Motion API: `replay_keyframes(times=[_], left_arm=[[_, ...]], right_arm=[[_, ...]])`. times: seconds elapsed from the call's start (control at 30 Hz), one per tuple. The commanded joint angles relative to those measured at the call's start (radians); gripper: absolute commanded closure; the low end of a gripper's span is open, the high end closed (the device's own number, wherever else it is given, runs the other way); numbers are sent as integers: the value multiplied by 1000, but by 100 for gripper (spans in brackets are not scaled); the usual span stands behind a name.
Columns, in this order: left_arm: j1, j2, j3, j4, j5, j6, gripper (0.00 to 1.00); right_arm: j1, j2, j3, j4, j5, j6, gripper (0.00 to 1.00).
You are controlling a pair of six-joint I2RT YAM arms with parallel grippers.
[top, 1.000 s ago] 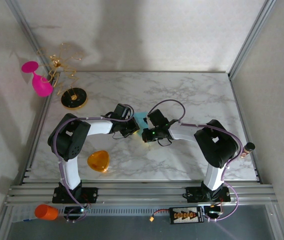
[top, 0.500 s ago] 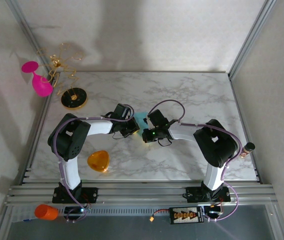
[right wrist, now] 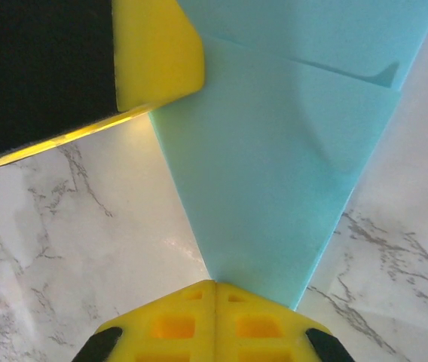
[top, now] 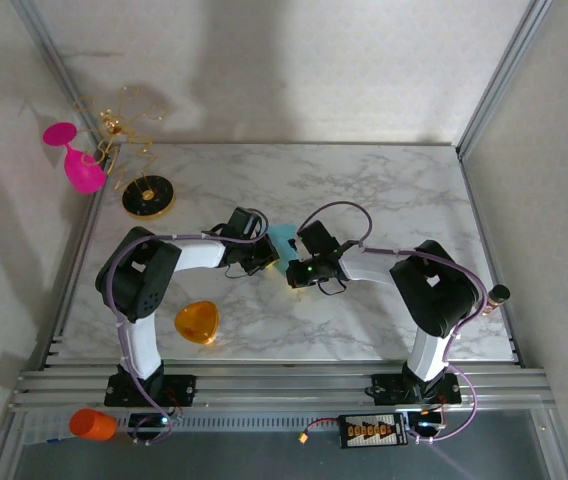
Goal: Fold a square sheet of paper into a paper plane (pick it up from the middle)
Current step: Third fold the triangle at the center of the table.
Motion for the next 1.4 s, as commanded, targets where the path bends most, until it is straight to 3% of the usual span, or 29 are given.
replay_keyframes(times=[0.0, 0.93, 1.2, 1.37], left_arm=[[-4, 66, -46, -139, -94, 17, 97], [-5, 63, -35, -145, -89, 13, 97], [-6, 60, -34, -142, -84, 11, 97], [-5, 61, -27, -142, -82, 13, 97]], right_arm=[[-8, -8, -21, -50, 18, -20, 98], [-11, -63, -90, -104, 18, -79, 99], [-11, -160, -68, 57, -74, -46, 98], [-11, -112, -39, 87, -27, -25, 98]])
